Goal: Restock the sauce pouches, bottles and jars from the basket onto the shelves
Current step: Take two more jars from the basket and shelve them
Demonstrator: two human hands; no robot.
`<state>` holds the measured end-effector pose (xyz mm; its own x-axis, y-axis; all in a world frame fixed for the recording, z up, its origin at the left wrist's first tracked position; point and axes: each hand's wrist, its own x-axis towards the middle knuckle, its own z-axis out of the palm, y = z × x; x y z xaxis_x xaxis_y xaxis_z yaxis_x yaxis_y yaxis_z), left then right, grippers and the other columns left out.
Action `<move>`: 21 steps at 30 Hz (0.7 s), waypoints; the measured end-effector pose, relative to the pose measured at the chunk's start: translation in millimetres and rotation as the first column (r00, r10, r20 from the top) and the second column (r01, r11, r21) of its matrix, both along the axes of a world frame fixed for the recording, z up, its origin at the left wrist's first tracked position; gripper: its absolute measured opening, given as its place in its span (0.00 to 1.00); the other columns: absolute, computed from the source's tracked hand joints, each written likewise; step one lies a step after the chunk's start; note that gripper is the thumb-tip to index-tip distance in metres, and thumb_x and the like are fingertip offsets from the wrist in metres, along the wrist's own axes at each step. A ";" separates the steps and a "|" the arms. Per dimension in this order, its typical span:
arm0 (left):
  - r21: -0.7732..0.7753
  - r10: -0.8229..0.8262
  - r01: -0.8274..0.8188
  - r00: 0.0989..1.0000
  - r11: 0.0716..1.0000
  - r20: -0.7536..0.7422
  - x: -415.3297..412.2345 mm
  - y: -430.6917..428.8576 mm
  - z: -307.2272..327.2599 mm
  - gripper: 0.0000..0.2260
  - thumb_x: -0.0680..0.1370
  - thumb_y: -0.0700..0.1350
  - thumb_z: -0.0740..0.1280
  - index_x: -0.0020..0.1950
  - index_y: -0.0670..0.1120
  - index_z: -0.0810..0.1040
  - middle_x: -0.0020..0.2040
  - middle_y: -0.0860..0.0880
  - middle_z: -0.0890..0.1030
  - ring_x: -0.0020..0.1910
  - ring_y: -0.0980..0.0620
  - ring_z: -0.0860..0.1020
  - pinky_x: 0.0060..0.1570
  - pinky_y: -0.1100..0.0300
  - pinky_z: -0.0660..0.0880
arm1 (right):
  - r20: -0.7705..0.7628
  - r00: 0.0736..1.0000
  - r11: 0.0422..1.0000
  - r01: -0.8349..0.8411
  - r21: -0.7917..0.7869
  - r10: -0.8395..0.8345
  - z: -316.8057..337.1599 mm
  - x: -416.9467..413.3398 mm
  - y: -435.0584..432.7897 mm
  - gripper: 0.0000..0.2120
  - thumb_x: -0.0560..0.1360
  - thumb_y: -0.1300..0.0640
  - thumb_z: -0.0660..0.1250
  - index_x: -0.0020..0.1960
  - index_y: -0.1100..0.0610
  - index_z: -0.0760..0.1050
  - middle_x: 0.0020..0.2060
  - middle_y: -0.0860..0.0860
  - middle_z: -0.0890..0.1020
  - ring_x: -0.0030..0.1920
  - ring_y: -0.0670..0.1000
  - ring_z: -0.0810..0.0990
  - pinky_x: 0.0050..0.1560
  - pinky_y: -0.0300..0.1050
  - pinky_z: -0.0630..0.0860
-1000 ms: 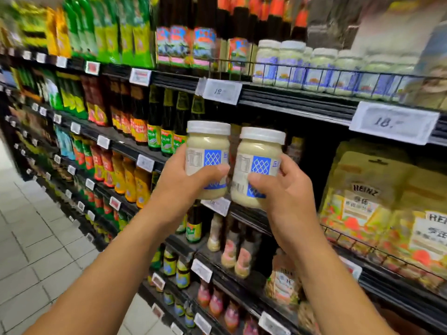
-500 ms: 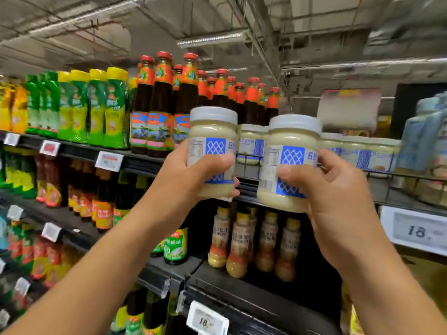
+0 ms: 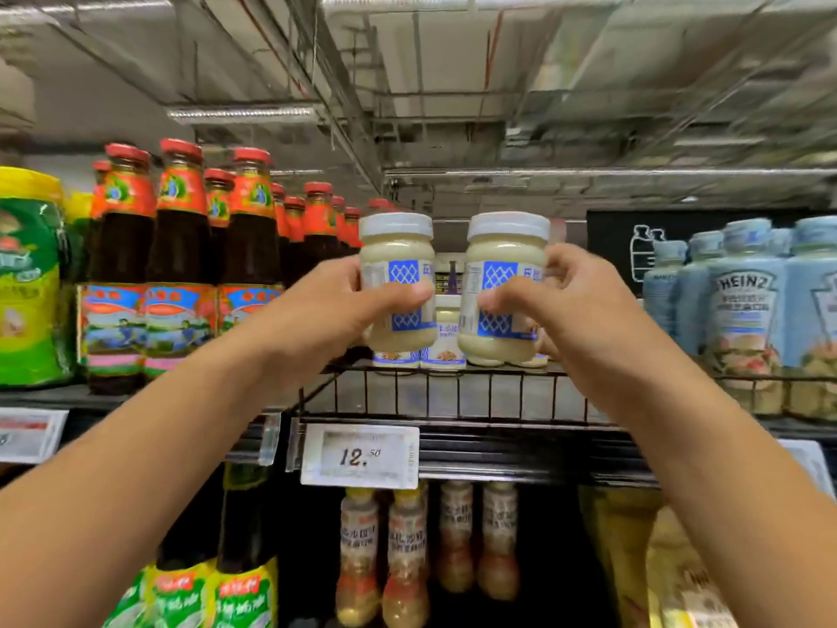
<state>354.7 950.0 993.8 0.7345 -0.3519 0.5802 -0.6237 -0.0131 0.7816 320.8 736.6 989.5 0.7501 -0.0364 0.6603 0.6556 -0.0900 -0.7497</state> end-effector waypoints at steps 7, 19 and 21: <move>0.185 0.041 -0.044 0.999 0.982 0.021 22.5 -1.3 8.7 0.18 0.68 0.44 0.79 0.56 0.44 0.83 0.52 0.45 0.86 0.54 0.45 0.84 0.62 0.44 0.76 | -0.046 0.994 0.986 0.094 -0.138 -0.101 16.3 18.1 -4.1 0.28 0.63 0.60 0.80 0.60 0.55 0.73 0.39 0.49 0.85 0.33 0.42 0.83 0.28 0.34 0.74; 0.498 0.074 -0.034 0.995 0.866 -0.061 36.6 -10.9 12.8 0.21 0.66 0.39 0.80 0.57 0.44 0.83 0.53 0.46 0.86 0.55 0.47 0.83 0.58 0.51 0.77 | -0.118 0.962 0.824 0.145 -0.548 -0.247 11.9 35.3 -16.6 0.36 0.53 0.50 0.86 0.56 0.60 0.79 0.45 0.59 0.87 0.39 0.53 0.86 0.34 0.49 0.80; 0.538 0.113 -0.056 0.991 0.841 -0.073 37.8 -11.1 12.6 0.22 0.64 0.43 0.81 0.57 0.45 0.84 0.53 0.45 0.86 0.56 0.45 0.82 0.61 0.48 0.74 | -0.134 0.947 0.774 0.153 -0.615 -0.293 12.6 34.7 -16.6 0.44 0.46 0.42 0.84 0.56 0.63 0.78 0.45 0.60 0.85 0.43 0.58 0.85 0.41 0.58 0.81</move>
